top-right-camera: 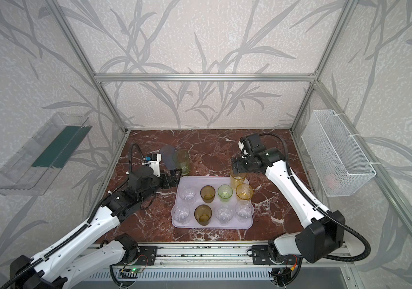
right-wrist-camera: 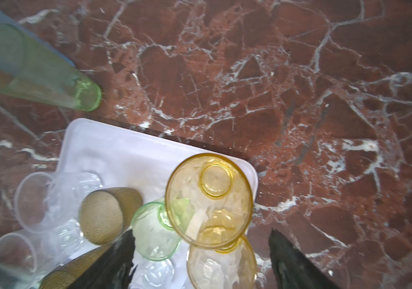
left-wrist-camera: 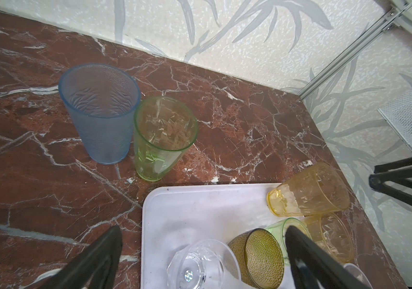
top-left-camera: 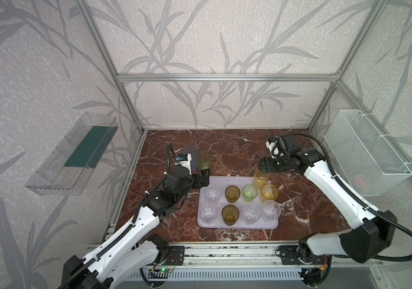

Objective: Place the glasses into the tray
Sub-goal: Place the glass on the tray, then pick up the glass from the top-center of the table.

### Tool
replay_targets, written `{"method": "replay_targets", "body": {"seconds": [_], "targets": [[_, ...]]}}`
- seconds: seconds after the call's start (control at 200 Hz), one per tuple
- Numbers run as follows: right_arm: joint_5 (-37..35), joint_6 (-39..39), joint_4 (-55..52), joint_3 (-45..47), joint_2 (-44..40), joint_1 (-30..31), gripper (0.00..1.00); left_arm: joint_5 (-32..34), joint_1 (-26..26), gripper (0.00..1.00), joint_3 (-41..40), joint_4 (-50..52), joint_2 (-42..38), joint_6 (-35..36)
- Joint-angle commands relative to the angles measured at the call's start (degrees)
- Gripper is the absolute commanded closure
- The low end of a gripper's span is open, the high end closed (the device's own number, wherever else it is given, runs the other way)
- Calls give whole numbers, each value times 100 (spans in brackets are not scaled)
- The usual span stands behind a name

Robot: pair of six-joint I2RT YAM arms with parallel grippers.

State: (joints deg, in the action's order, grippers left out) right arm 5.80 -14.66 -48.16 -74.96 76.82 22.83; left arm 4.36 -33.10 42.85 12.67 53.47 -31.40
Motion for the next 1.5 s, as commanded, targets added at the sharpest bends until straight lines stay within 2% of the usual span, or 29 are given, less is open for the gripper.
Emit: {"method": "replay_targets", "body": {"seconds": [0.0,0.4,0.66,0.92,1.19,1.25,1.295,1.335,1.435,1.495], "targets": [[769,-336,774,314,-412,20,16,238,32,1,413,470,255,178],[1052,-514,1056,509,-531,17,16,163,130,1,1308,978,1383,428],[1048,-569,1181,778,-780,20,16,-15,285,1,1547,821,1780,407],[1610,-677,1454,1205,-1040,20,16,-304,331,2,2075,995,2297,488],[1736,-766,1545,1644,-1623,20,16,-462,339,17,2628,1197,2913,589],[1676,-732,1498,1687,-1757,22,16,-462,335,17,2755,1243,3071,608],[1638,-723,1468,1716,-1844,19,16,-462,332,22,2881,1313,3210,647],[1616,-727,1459,1738,-1930,12,15,-430,337,27,2996,1404,3327,657],[1635,-765,1437,1804,-2084,14,15,-217,339,29,3307,1716,3628,672],[1682,-769,1437,1854,-2144,14,15,-122,338,33,3411,1798,3756,705]]}}
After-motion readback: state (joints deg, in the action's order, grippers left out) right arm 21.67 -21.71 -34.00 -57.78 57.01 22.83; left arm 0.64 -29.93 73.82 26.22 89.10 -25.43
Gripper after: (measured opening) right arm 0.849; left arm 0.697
